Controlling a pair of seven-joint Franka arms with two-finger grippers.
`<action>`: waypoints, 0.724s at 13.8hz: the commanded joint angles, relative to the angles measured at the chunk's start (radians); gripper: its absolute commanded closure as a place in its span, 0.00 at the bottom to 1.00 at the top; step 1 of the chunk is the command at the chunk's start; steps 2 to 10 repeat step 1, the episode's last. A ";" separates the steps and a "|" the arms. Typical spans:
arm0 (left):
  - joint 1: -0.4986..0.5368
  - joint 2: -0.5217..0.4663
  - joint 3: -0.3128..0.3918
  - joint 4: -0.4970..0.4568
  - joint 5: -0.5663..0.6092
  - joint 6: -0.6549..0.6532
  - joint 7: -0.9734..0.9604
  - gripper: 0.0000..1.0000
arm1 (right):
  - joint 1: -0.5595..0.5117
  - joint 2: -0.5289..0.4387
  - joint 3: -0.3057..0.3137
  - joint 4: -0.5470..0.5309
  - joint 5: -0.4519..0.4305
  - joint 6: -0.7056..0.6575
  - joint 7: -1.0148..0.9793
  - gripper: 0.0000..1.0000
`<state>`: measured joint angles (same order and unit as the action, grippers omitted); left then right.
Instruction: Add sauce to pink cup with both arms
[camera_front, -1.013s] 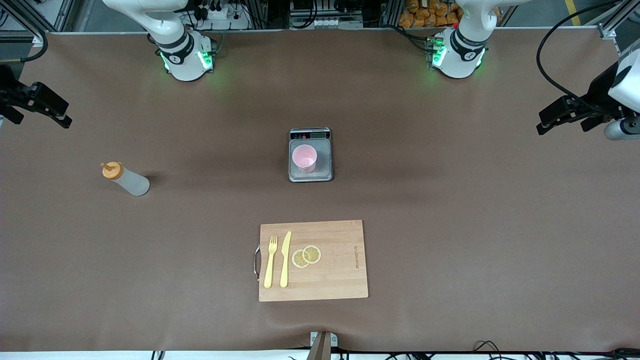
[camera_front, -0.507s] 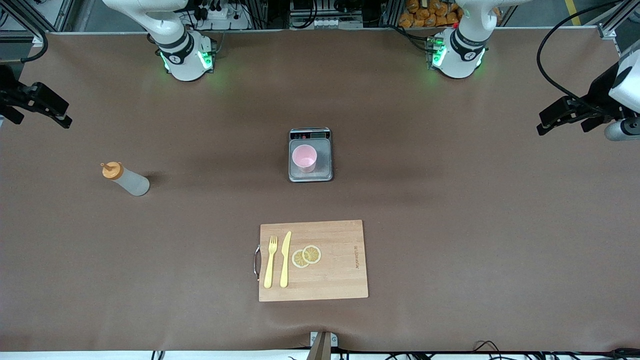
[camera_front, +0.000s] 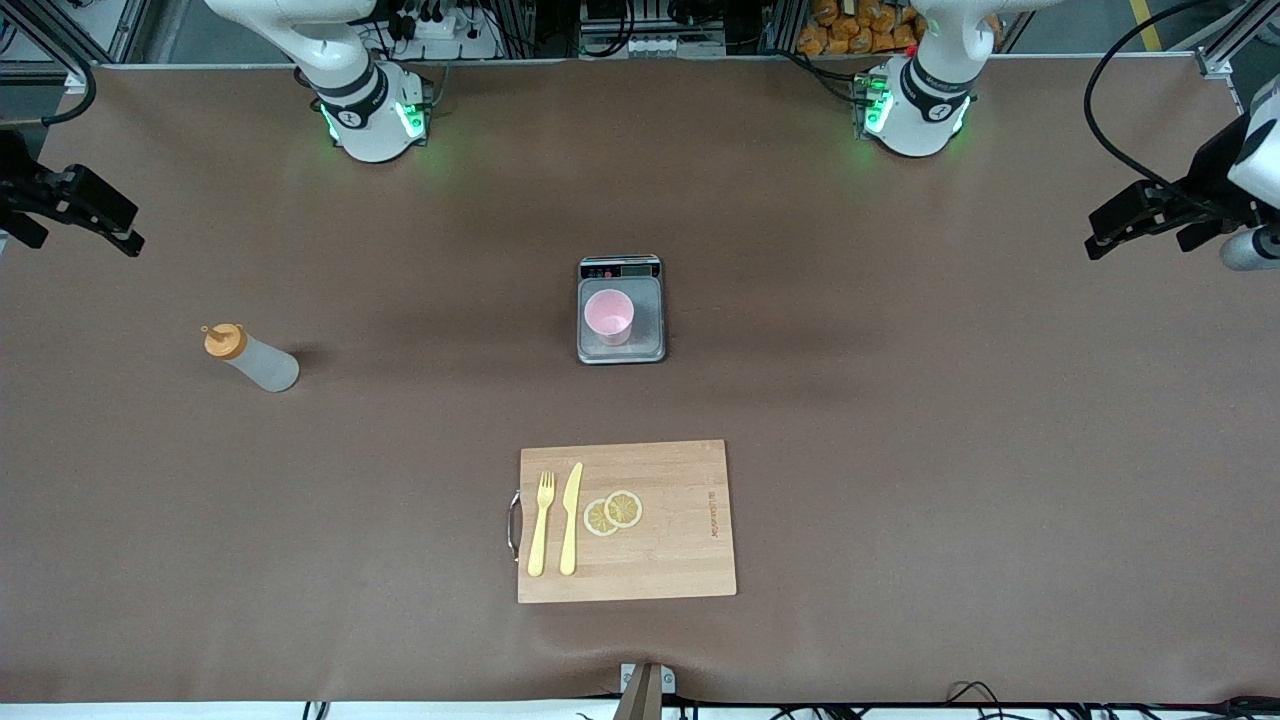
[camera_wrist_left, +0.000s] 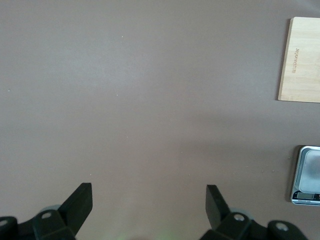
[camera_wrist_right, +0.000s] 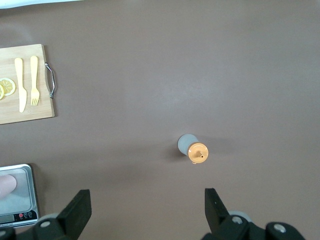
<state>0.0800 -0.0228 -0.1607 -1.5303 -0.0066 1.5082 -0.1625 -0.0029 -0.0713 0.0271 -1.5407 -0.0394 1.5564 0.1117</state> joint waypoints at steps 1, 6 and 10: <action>0.000 0.001 -0.005 0.025 0.023 -0.036 -0.003 0.00 | 0.003 -0.012 -0.001 -0.013 -0.016 0.005 -0.001 0.00; 0.000 0.001 -0.005 0.025 0.023 -0.036 -0.003 0.00 | 0.003 -0.012 -0.001 -0.013 -0.016 0.005 -0.001 0.00; 0.000 0.001 -0.005 0.025 0.023 -0.036 -0.003 0.00 | 0.003 -0.012 -0.001 -0.013 -0.016 0.005 -0.001 0.00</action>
